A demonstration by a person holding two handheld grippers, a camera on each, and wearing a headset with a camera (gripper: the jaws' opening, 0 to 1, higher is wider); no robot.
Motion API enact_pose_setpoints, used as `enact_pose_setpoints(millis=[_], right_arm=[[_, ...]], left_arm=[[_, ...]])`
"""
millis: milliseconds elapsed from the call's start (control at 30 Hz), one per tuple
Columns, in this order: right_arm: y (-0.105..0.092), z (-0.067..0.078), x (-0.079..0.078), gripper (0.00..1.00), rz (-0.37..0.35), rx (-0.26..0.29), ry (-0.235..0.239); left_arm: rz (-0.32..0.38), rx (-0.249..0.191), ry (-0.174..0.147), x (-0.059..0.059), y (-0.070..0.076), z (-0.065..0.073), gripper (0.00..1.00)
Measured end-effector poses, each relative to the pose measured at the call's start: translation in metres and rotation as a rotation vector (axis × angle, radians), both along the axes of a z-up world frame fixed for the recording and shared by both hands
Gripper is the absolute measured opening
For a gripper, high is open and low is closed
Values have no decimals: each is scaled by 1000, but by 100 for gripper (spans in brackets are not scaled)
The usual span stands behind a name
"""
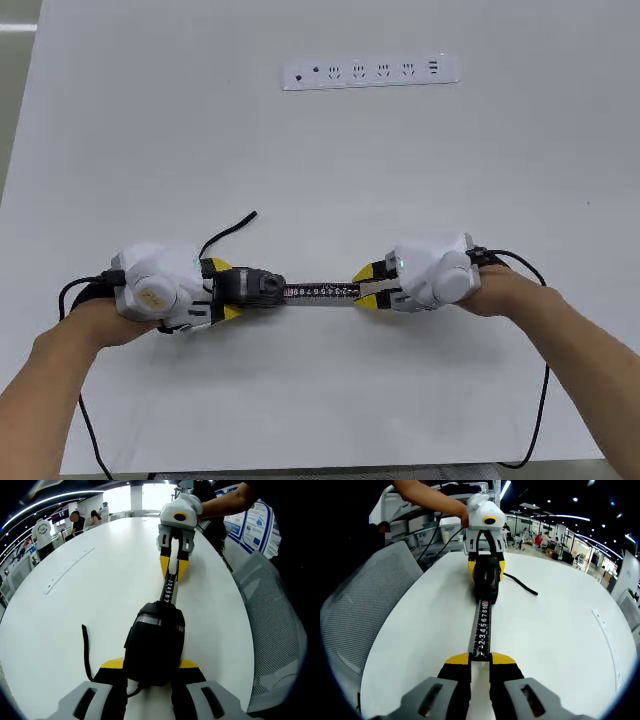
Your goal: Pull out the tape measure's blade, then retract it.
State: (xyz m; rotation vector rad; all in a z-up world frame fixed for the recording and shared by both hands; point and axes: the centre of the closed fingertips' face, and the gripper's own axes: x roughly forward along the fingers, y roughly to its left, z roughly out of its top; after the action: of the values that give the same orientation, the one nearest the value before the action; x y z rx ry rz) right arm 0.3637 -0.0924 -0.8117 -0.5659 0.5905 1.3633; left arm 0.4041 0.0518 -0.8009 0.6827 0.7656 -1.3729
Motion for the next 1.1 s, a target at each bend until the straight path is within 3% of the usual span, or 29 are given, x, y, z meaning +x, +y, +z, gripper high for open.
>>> enact_pose_setpoints(millis=[1100], right_arm=[[-33, 0, -7, 11, -9, -15, 19]], left_arm=[[3, 5, 1, -1, -2, 2, 31]])
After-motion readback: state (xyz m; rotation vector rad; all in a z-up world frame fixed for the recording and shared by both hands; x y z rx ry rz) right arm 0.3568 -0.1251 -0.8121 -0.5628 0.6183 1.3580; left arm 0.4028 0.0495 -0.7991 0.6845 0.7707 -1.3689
